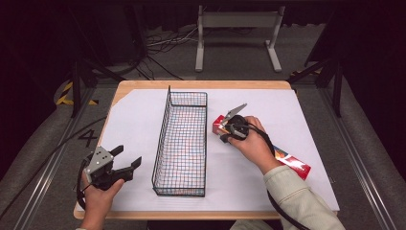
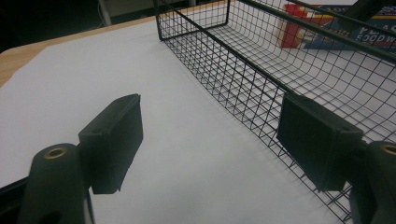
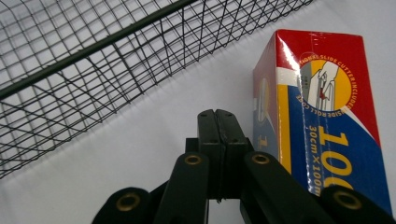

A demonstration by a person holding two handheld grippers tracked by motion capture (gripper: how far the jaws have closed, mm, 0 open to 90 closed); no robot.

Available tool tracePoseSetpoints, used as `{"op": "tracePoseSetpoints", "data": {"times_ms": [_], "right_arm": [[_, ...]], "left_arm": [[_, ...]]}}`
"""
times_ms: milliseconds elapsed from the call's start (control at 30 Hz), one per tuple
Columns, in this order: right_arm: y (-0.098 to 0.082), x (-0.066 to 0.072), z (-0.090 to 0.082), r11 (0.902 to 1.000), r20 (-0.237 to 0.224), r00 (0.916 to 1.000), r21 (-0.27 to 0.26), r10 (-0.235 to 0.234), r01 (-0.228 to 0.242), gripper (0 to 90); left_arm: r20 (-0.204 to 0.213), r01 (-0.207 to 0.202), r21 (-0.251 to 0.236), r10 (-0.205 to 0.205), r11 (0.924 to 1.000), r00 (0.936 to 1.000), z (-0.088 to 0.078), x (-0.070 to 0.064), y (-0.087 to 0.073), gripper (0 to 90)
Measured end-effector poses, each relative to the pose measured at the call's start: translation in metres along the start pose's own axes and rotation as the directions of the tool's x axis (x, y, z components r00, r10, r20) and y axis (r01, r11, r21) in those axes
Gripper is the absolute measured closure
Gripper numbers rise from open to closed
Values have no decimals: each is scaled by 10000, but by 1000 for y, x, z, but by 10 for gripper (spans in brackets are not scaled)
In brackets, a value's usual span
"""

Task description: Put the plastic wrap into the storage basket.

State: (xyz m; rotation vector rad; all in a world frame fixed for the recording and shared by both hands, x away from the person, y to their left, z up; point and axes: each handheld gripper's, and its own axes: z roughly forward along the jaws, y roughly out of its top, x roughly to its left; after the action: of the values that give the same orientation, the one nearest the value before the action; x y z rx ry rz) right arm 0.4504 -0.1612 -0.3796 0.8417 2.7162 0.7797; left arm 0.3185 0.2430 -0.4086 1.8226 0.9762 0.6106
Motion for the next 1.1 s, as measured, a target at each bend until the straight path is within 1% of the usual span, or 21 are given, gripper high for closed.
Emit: {"op": "tracePoseSetpoints", "data": {"times_ms": [67, 100, 200, 233, 333, 367, 400, 433, 500, 567, 633, 700, 833, 933, 1000, 1033, 1100], "right_arm": [[1, 0, 2, 10000, 80, 10000, 70, -9, 8, 900], [2, 1, 5, 9998, 222, 9997, 185, -39, 35, 900], [4, 0, 12, 9990, 342, 9994, 446, -33, 18, 900], [4, -1, 15, 9984, 487, 9988, 570, 21, -49, 900], [4, -5, 21, 9973, 639, 9979, 716, 145, -191, 900], [4, -7, 23, 9964, 693, 9972, 782, 275, -330, 900], [4, -8, 25, 9961, 668, 9971, 775, 366, -417, 900], [4, -8, 25, 9960, 701, 9969, 796, 360, -415, 900], [4, -9, 27, 9951, 875, 9954, 866, 403, -479, 900], [5, -11, 29, 9941, 872, 9945, 863, 576, -652, 900], [5, -12, 30, 9936, 874, 9942, 881, 627, -704, 900], [7, -13, 30, 9923, 983, 9925, 925, 732, -823, 900], [10, -23, 28, 9883, 1393, 9836, 834, 1149, -1273, 900], [12, -30, 26, 9867, 1578, 9807, 956, 1157, -1317, 900], [13, -35, 25, 9858, 1820, 9759, 946, 1200, -1389, 900], [14, -39, 23, 9841, 1916, 9720, 871, 1358, -1546, 900], [14, -45, 20, 9817, 2001, 9669, 727, 1583, -1757, 900]], "left_arm": [[-9, -7, 16, 7, 10000, 10000, 0, 0, 0, 229], [1, -49, 43, 49, 10000, 10000, 1, 0, 0, 230], [8, -70, 70, 70, 10000, 10000, 2, -1, 0, 230], [11, -69, 75, 69, 9999, 10000, 2, -1, 0, 230], [10, -76, 90, 76, 9999, 10000, 2, -1, 0, 230], [6, -71, 88, 71, 9999, 10000, 2, -1, 0, 230], [7, -66, 83, 66, 9999, 10000, 2, -1, 0, 230], [19, -62, 73, 62, 10000, 10000, 2, -1, 0, 230], [26, -62, 86, 62, 9999, 10000, 2, -1, 0, 230], [26, -81, 113, 81, 9999, 10000, 2, -1, -1, 229], [22, -71, 97, 71, 9999, 10000, 2, -1, -1, 230], [28, -51, 77, 51, 10000, 10000, 2, -1, -1, 230], [54, -42, 47, 42, 10000, 10000, 1, -1, -1, 230], [94, -44, 39, 44, 10000, 9999, 1, -1, -1, 229], [104, -23, 70, 22, 10000, 9999, 2, -1, -2, 229], [102, -27, 92, 26, 10000, 9999, 2, -1, -2, 229], [98, -24, 89, 23, 10000, 9999, 2, -1, -2, 229]]}}
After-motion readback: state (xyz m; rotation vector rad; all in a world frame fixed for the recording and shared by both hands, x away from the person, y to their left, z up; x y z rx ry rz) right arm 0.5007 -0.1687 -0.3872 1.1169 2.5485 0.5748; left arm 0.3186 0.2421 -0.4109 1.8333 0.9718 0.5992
